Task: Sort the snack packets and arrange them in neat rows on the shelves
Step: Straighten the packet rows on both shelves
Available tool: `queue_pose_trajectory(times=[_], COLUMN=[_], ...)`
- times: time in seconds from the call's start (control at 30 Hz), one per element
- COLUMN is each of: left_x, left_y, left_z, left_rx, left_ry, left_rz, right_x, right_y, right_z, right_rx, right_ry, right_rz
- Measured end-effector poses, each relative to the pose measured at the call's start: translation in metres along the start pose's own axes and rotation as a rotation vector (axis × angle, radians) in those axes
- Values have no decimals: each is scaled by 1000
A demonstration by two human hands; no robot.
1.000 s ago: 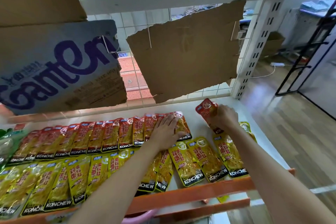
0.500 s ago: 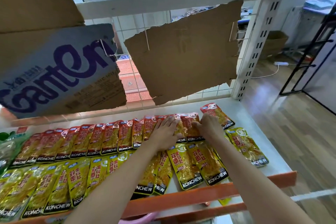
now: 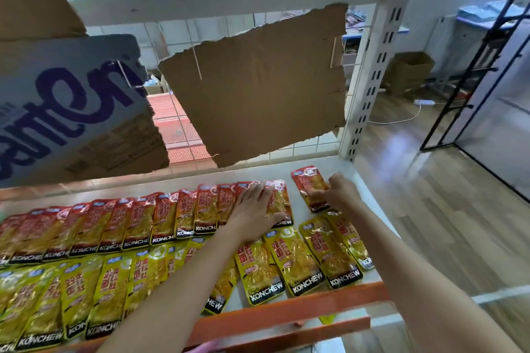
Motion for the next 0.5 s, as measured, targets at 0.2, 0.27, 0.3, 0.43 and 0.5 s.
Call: queue_pose_trajectory(times=[0.2, 0.27, 0.3, 0.43, 0.5], left_x=[0, -2, -2, -4, -6], left_y=[-1, -2, -2, -5, -5], left_z=[-1, -2, -2, -3, -4], left_rx=[-9, -9, -11, -13, -12], left_ry=[0, -3, -5, -4, 13], left_rz=[20, 18, 17, -26, -67], right_x=[-19, -21, -15, 11, 7], right_y=[31, 38, 39, 30, 30], right_z=[-8, -16, -18, -29, -28], right_rx=[-128, -132, -126, -189, -232], right_ry=[0, 16, 56, 104, 1], right_rz=[152, 284, 345, 17, -113])
Point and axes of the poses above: each hand's wrist, its own z-axis towards the middle knuckle, its own x-axis out of the palm, y = z × x, the point moved 7 cm from there along z, towards the middle knuckle, and after that the axes turned 4 degrees about -y, right-handed, at the moved point
